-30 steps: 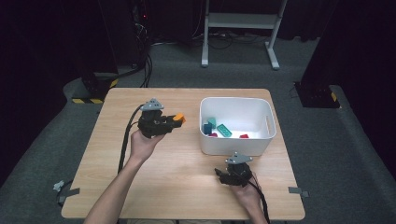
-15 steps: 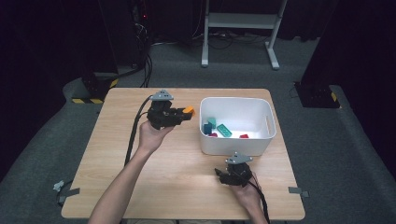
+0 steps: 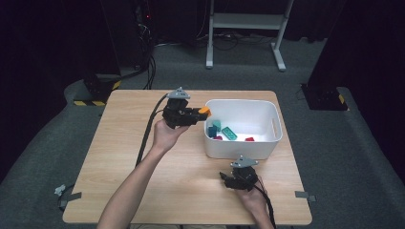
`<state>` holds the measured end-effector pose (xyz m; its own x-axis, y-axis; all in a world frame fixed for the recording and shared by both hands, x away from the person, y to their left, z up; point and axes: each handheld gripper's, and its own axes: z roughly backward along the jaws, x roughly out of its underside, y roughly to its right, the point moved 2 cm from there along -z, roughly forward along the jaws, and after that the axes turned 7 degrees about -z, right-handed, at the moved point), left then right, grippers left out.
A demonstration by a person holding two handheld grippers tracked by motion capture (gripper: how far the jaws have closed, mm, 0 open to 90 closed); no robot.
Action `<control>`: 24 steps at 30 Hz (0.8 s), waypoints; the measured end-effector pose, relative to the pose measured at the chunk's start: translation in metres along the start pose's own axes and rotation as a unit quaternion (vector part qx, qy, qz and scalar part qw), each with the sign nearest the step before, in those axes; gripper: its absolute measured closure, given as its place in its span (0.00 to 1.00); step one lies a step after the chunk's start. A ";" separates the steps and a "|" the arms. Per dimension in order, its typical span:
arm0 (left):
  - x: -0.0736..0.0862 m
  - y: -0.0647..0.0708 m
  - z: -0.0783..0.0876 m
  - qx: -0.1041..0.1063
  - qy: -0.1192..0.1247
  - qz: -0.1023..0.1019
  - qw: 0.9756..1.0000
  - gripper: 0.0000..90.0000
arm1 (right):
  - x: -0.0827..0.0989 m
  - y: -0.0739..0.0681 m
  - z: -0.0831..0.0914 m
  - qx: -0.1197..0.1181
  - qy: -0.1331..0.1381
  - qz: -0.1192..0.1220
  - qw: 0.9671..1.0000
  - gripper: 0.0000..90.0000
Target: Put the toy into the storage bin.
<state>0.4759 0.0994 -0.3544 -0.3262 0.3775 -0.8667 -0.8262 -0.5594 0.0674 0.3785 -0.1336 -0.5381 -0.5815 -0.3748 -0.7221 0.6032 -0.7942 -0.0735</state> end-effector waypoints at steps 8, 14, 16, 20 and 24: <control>-0.005 0.006 -0.015 0.009 -0.004 -0.005 1.000 0.74 | 0.000 0.000 0.000 0.000 0.000 -0.001 1.000 0.37; -0.008 0.010 -0.026 0.018 -0.007 -0.008 1.000 0.74 | 0.000 0.000 0.000 0.001 0.000 0.000 1.000 0.37; -0.007 0.013 -0.031 0.021 -0.011 -0.010 1.000 0.73 | 0.000 0.000 0.000 0.001 0.000 0.000 1.000 0.37; -0.005 0.017 -0.038 0.018 -0.022 -0.022 0.999 0.54 | 0.000 0.000 0.000 0.001 0.000 0.000 1.000 0.37; -0.002 0.017 -0.035 0.007 -0.014 -0.025 1.000 0.48 | 0.000 0.000 0.000 0.001 0.000 0.000 1.000 0.37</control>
<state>0.4784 0.0634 -0.3682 -0.2975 0.4253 -0.8547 -0.8476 -0.5297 0.0314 0.3783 -0.1336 -0.5381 -0.5819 -0.3747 -0.7218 0.6022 -0.7950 -0.0727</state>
